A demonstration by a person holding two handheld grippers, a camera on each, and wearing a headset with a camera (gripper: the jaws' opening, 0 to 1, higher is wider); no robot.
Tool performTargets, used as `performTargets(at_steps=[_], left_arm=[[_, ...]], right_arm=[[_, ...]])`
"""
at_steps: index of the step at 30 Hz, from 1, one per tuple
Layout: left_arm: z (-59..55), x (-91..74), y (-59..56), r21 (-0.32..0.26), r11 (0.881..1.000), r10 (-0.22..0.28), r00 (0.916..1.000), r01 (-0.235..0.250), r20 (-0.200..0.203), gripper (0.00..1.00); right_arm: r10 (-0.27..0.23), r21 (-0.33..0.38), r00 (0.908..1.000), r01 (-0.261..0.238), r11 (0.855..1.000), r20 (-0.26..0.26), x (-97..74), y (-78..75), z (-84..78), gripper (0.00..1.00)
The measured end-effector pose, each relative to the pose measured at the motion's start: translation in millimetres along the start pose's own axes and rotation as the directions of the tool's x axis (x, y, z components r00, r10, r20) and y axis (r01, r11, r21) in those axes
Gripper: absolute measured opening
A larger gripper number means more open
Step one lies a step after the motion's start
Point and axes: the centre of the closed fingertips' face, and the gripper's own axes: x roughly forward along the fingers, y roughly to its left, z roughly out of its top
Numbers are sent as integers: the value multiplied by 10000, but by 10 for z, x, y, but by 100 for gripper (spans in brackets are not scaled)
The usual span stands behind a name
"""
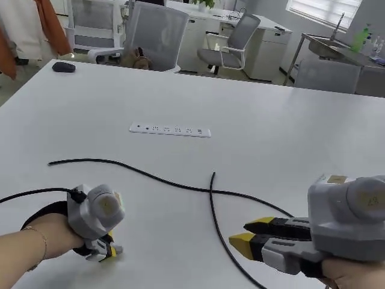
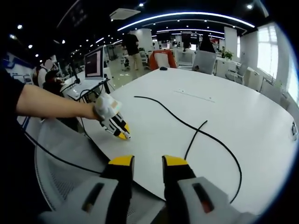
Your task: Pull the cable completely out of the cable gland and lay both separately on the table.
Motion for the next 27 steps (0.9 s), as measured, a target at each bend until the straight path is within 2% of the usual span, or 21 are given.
performTargets(at_steps=[1,2,9,13,17,24,25,26,27], left_arm=[[-4,3,2,18,10000,3,10000,-3,-21,18],[21,-5,11,-54,10000,-11,9999,11,128,18],[25,-12,27,-48,9998,-200,9997,200,114,20],[13,-36,39,-196,9996,-206,9997,209,143,38],[-22,-150,42,-135,9997,-196,9998,197,70,41],[-45,-619,-14,-258,9997,-44,9989,56,461,51],[-43,-788,-52,-480,9988,9,9977,24,682,52],[-42,-831,-62,-543,9985,19,9972,22,747,53],[-29,-963,-91,-811,9967,74,9947,9,1027,53]], right_arm=[[-25,18,10000,25,10000,35,-19,-2,3,24],[-43,48,10000,42,10000,60,-33,-2,4,24],[-128,132,9999,128,9998,-14,-64,-6,-36,24],[-99,103,10000,99,9999,-4,-51,5,-23,24],[-6,13,10000,6,10000,-23,-12,19,3,24],[311,-188,9994,-314,9993,-156,115,52,49,24],[411,-244,9989,-417,9988,-211,153,56,56,25],[436,-260,9988,-442,9987,-230,163,55,55,25],[501,-292,9983,-510,9983,-305,191,51,47,25]])
